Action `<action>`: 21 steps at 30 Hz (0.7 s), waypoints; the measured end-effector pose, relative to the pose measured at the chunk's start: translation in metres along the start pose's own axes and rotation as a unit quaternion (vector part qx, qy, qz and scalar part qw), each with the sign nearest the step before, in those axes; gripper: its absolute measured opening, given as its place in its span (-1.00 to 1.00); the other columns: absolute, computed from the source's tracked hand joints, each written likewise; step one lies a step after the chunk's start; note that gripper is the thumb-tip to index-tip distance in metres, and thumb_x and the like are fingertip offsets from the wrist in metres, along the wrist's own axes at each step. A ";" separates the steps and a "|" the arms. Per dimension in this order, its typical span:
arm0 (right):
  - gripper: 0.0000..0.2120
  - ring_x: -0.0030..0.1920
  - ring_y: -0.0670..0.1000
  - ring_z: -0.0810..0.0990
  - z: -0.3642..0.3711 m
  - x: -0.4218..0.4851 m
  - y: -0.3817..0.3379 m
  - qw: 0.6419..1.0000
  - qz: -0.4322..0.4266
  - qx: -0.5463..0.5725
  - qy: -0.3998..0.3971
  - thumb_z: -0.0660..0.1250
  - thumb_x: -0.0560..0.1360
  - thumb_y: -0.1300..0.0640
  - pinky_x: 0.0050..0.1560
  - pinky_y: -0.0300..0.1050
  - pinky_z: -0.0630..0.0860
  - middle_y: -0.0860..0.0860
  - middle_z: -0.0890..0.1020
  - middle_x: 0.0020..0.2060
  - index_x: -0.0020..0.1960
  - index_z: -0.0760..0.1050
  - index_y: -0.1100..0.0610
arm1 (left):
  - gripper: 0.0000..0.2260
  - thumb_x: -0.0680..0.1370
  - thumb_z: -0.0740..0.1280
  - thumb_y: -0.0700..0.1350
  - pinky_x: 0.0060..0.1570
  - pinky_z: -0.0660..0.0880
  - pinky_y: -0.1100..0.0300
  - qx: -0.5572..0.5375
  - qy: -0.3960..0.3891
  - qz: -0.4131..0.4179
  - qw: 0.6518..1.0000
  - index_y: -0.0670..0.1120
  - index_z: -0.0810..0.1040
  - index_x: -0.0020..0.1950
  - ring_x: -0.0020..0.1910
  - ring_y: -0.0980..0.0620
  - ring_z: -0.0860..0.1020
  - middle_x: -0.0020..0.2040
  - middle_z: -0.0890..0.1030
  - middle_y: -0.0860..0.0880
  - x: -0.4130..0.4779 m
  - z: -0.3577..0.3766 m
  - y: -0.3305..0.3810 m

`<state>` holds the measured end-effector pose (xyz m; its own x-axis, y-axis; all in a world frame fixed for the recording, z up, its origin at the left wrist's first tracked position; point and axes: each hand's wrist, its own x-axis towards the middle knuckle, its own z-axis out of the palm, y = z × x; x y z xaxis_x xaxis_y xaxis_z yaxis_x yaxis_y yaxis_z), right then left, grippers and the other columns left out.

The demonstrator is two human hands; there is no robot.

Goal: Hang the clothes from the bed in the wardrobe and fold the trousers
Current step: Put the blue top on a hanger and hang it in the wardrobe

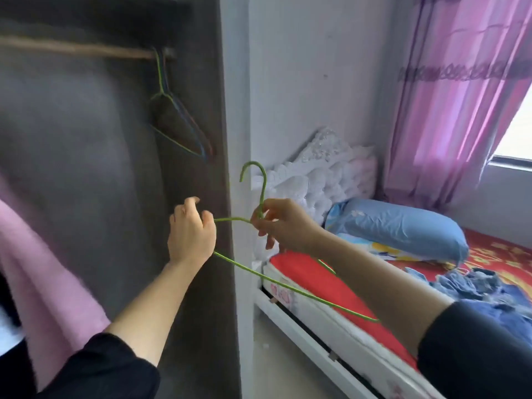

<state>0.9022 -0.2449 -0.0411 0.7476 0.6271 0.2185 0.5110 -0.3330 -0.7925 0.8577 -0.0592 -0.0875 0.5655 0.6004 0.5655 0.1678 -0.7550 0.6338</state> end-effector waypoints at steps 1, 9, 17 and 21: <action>-0.92 -0.46 -0.03 0.60 -0.013 -0.021 0.017 1.000 0.015 -0.011 -0.007 0.30 0.53 0.21 -0.54 -0.22 0.46 0.04 0.60 -0.32 -0.14 0.53 0.11 | -0.68 0.59 0.17 -0.13 0.09 0.38 -0.05 -0.008 -0.011 -0.007 1.000 -0.14 0.39 0.34 0.21 -0.19 0.39 0.25 0.46 -0.20 -0.026 0.014 0.010; -0.95 -0.50 -0.11 0.55 -0.117 -0.190 0.152 0.981 0.182 -0.050 0.036 0.36 0.49 0.24 -0.50 -0.25 0.47 0.05 0.60 -0.37 -0.12 0.58 0.21 | -0.68 0.58 0.13 -0.13 0.14 0.38 -0.04 0.018 -0.241 -0.007 0.970 -0.12 0.38 0.34 0.29 -0.18 0.33 0.31 0.40 -0.20 -0.190 0.140 0.107; -0.93 -0.35 0.02 0.56 -0.234 -0.330 0.259 0.927 0.339 -0.035 0.158 0.36 0.48 0.21 -0.39 -0.18 0.50 0.07 0.59 -0.34 -0.11 0.58 0.21 | -0.67 0.60 0.09 -0.07 0.23 0.33 -0.01 0.006 -0.433 0.117 0.894 -0.06 0.35 0.35 0.29 -0.15 0.32 0.33 0.37 -0.16 -0.307 0.270 0.256; -0.92 -0.45 -0.03 0.57 -0.287 -0.383 0.313 0.890 0.395 -0.012 0.226 0.31 0.49 0.22 -0.50 -0.24 0.46 0.06 0.59 -0.37 -0.12 0.58 0.18 | -0.69 0.59 0.09 -0.08 0.25 0.32 0.00 -0.004 -0.496 0.174 0.851 -0.08 0.37 0.33 0.31 -0.17 0.31 0.32 0.38 -0.18 -0.360 0.333 0.323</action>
<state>0.8970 -0.7914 -0.2096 0.9692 -0.1553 -0.1914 -0.2460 -0.5629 -0.7891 0.9772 -0.6072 -0.2625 0.9837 -0.1800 -0.0024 -0.1521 -0.8378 0.5244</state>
